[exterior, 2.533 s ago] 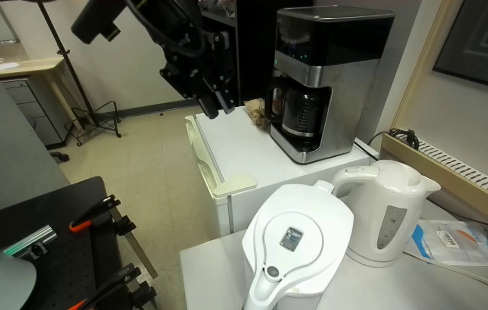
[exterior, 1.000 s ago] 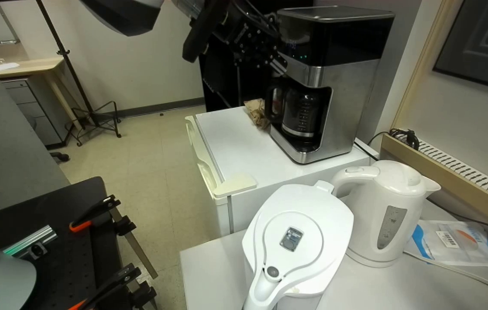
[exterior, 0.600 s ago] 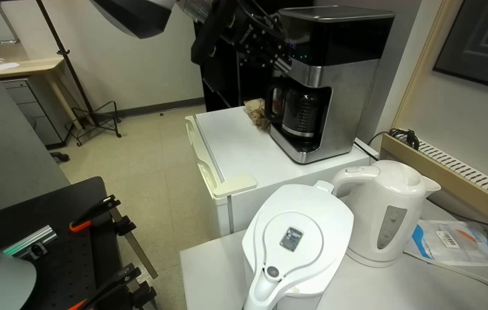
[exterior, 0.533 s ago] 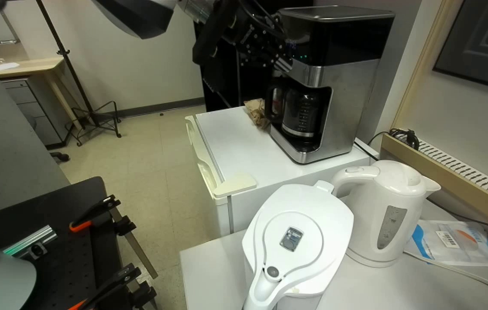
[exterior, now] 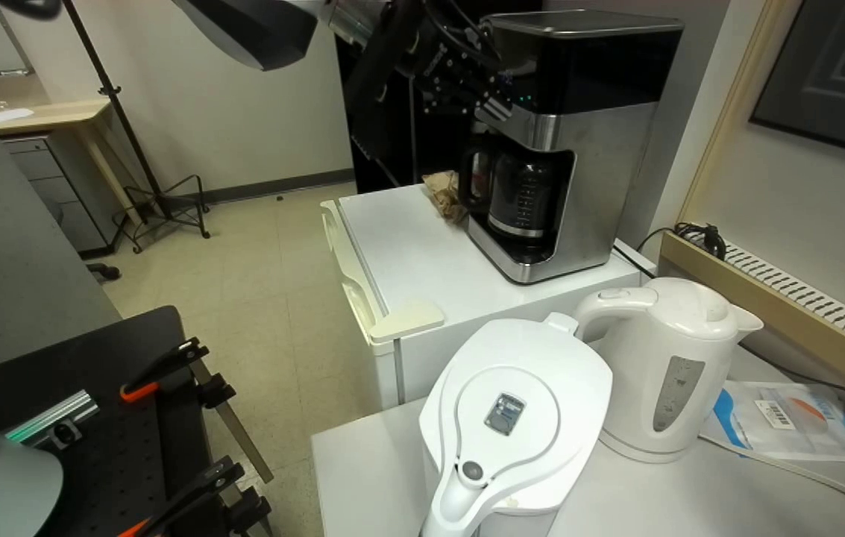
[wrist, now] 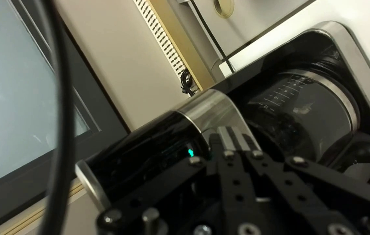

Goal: Press a button on the coffee maker

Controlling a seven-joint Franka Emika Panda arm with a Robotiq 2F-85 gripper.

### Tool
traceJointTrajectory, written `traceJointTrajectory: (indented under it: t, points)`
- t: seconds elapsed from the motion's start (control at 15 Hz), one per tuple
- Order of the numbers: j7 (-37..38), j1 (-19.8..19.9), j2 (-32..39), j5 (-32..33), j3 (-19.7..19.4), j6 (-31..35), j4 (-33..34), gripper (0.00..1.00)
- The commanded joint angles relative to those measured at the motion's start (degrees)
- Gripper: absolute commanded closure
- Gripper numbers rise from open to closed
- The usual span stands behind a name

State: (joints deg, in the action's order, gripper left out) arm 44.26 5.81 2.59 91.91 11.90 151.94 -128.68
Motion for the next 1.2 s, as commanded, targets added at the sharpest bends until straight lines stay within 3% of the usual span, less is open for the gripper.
traceJointTrajectory:
  t: [0.0,1.13]
  points:
    - [2.3,0.1,2.0,2.7,-0.1,1.7,2.4,1.0]
    - [5.6,0.4,4.4,7.1,-0.2,2.5,4.6,1.0]
